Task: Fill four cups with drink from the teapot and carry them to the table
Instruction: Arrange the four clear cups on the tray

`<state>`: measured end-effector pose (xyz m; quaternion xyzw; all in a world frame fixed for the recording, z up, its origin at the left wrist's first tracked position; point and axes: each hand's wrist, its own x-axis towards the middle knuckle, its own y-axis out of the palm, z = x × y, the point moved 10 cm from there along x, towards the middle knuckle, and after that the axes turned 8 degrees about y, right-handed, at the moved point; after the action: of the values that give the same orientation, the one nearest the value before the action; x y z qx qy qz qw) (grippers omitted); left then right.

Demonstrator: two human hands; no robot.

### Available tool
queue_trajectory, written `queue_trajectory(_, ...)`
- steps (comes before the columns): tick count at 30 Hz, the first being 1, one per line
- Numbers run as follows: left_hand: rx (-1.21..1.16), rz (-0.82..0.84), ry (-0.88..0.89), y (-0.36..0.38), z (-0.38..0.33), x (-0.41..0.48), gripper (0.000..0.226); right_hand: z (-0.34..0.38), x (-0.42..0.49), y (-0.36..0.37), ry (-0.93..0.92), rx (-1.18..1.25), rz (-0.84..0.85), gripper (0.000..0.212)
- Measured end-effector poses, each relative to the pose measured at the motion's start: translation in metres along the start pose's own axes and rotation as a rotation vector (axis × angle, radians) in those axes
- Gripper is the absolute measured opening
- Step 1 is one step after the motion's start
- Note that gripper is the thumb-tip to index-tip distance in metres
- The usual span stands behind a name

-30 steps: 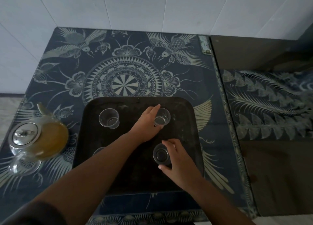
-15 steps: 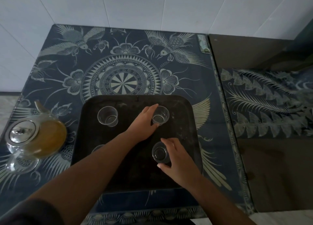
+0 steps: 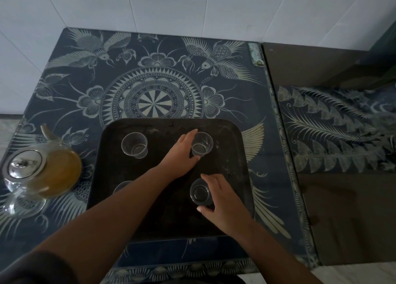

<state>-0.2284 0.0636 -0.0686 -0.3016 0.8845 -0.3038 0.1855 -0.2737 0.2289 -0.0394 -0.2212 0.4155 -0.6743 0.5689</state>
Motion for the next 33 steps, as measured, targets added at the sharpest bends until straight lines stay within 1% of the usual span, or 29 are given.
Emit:
queue_trajectory(8,-0.005,0.012,-0.021,0.0,0.002,-0.004,0.094,0.001,-0.002,-0.001,-0.009,-0.005,-0.012,0.085)
queue_trajectory(14,0.003,0.013,-0.028,-0.004,0.006,-0.016,0.103,0.005,-0.004,-0.01,0.014,0.003,-0.043,0.077)
queue_trajectory(19,0.043,-0.029,-0.046,-0.018,0.006,-0.028,0.098,0.015,0.0,-0.022,0.035,-0.008,-0.069,0.071)
queue_trajectory(23,0.078,-0.086,-0.045,-0.035,0.001,-0.045,0.091,0.026,0.009,-0.033,0.037,-0.041,-0.081,0.06)
queue_trajectory(29,0.195,-0.133,-0.04,-0.063,-0.017,-0.074,0.082,0.047,0.023,-0.054,-0.014,-0.105,-0.064,0.052)
queue_trajectory(33,0.267,-0.142,-0.076,-0.073,-0.028,-0.099,0.081,0.054,0.024,-0.07,-0.035,-0.175,-0.051,0.049)
